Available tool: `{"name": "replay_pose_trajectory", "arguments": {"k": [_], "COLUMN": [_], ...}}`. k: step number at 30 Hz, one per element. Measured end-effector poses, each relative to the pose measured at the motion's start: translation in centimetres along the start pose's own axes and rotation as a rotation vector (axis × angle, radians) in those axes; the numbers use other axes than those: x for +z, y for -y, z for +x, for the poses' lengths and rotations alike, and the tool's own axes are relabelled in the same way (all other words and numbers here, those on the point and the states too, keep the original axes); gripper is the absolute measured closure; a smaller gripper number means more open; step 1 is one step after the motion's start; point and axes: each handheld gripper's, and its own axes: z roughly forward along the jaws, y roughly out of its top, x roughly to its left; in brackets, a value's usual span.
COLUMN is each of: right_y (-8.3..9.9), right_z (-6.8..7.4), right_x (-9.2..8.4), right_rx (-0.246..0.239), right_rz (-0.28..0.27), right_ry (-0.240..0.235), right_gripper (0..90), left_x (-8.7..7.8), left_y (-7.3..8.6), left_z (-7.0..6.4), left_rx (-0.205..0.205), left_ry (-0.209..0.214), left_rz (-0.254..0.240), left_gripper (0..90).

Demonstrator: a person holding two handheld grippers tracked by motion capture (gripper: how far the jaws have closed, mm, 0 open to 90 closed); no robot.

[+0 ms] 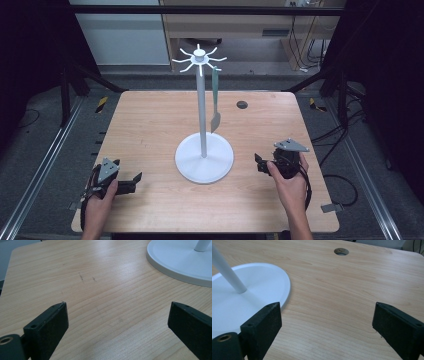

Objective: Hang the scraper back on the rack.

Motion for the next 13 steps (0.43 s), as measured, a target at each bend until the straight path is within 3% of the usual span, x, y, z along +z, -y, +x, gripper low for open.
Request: {"name": "replay_pose_trajectory", "arguments": {"k": [9, 13], "right_y": [2.9, 3.5], "right_z": [-0.1, 0.1], "right_x": [2.0, 2.4], "right_rx": [0.087, 0.07], "right_rz": [-0.033, -0.016], "right_ry": [0.025, 0.033], "right_gripper": [11.2, 9.2], "left_x": [0.1, 0.0], "left_y": [0.0, -0.1], "left_z": [0.0, 0.1], "left_rx": [0.0, -0.002], "left_ry": [0.001, 0.003], "left_rz": [0.001, 0.0], "left_gripper": [2.7, 2.7]}}
